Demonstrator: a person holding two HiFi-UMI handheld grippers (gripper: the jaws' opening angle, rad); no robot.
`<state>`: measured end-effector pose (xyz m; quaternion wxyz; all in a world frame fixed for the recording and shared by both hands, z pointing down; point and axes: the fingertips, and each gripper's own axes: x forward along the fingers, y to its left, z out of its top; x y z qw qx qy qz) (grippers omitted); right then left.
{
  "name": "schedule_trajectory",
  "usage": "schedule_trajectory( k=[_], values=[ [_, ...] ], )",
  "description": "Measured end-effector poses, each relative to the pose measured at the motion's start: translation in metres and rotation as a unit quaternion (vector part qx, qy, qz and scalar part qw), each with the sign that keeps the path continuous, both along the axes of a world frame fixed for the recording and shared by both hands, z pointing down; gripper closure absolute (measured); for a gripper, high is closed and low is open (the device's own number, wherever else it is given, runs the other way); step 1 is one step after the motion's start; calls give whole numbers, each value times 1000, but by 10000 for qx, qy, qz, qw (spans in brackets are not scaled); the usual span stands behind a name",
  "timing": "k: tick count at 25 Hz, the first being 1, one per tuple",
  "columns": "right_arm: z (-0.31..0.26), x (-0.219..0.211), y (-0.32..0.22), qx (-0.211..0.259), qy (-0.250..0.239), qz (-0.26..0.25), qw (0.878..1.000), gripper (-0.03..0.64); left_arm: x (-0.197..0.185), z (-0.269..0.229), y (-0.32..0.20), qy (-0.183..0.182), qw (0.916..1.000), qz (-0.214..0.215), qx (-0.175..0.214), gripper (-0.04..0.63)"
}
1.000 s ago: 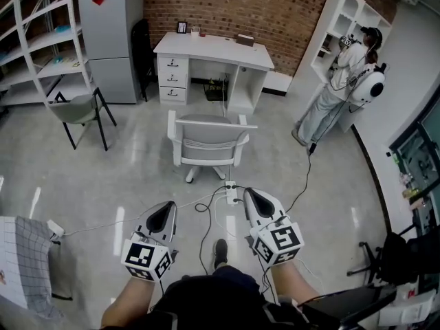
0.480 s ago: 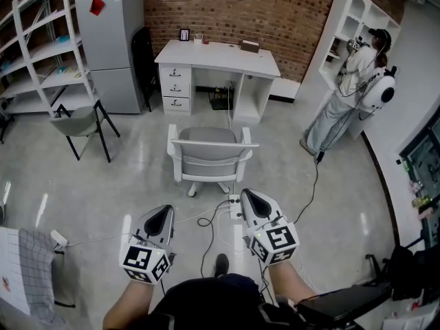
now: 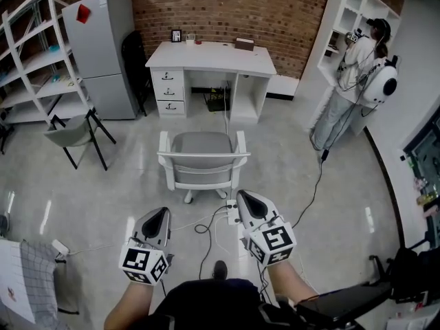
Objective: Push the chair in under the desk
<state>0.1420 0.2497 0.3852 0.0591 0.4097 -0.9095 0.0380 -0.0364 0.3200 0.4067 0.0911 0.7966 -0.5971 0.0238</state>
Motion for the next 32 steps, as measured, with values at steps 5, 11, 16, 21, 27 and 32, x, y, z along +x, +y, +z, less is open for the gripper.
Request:
schedule_trajectory(
  k=[5, 11, 16, 21, 27, 32],
  values=[
    [7, 22, -23, -69, -8, -23, 10000, 614, 24, 4, -28, -48, 10000, 22, -67, 588],
    [6, 39, -52, -89, -145, -79, 9998, 614, 43, 14, -57, -196, 9994, -62, -267, 588],
    [1, 51, -69, 84, -55, -261, 9996, 614, 72, 12, -77, -278, 9993, 96, -246, 588],
    [8, 60, -79, 73, -59, -289, 9995, 614, 76, 14, -84, -403, 9988, 81, -254, 588],
    [14, 67, -92, 70, -5, -135, 9999, 614, 71, 19, -98, -489, 9984, 137, -258, 588],
    [21, 61, -112, 84, 154, -101, 9998, 614, 65, 25, -121, -515, 9980, 294, -212, 588]
  ],
)
